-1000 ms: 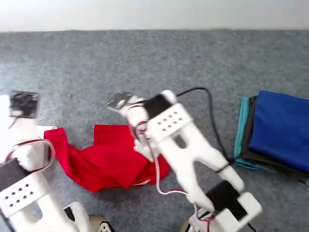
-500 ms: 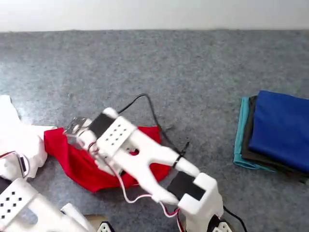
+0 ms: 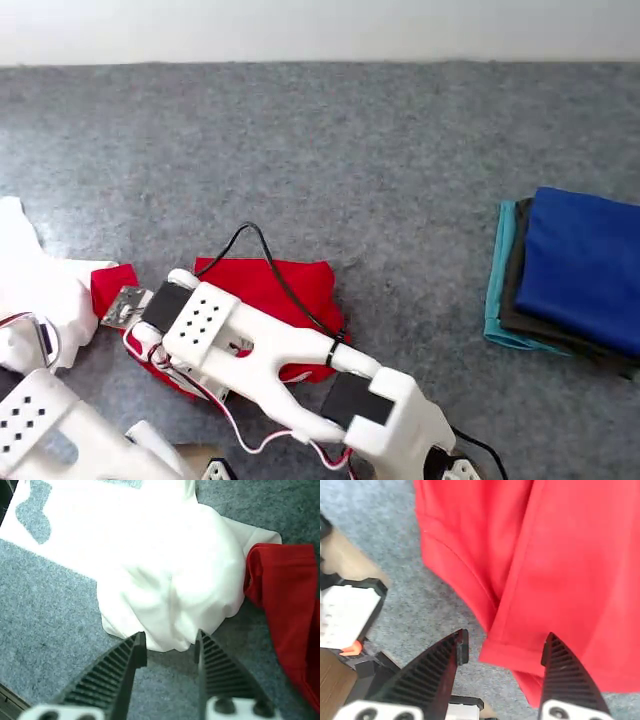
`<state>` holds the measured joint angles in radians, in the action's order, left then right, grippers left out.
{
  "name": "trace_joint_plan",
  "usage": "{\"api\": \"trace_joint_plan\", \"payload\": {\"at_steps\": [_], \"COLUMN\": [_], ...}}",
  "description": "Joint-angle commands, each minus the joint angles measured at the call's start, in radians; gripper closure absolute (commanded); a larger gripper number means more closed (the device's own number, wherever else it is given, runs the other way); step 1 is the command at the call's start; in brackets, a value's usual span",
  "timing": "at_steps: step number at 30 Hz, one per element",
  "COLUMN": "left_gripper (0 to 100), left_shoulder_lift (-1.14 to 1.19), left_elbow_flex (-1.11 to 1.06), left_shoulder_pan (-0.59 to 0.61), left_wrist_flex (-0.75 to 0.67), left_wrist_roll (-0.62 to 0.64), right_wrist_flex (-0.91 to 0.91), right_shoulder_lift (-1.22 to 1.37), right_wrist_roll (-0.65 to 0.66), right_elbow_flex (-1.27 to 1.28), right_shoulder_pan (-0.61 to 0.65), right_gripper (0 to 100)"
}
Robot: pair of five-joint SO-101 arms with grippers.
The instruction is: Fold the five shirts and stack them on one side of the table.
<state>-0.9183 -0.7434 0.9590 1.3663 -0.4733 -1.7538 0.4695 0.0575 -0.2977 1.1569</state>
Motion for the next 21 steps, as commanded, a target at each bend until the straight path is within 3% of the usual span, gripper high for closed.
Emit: {"api": "trace_joint_plan", "payload": {"at_steps": [1,13,21], "left_gripper": [83,83,83], "left_shoulder_lift": [-0.003,-0.008,-0.003], "left_elbow_flex": [0.025,0.025,0.025], "left_shoulder_pan": [0.005,0.006,0.003], "left_wrist_flex": [-0.008,-0.008,-0.009], "left_wrist_roll": [0.003,0.003,0.003], "right_wrist_flex": [-0.036,-0.036,-0.036], "right_shoulder_lift": [0.044,0.042,-0.036], "right_wrist_roll": [-0.006,0.049,0.051], "right_elbow_flex": [-0.026,-0.031,-0.031], "right_shoulder_pan": [-0.054,-0.166,-0.171], "right_gripper": [75.0,75.3,75.3]}}
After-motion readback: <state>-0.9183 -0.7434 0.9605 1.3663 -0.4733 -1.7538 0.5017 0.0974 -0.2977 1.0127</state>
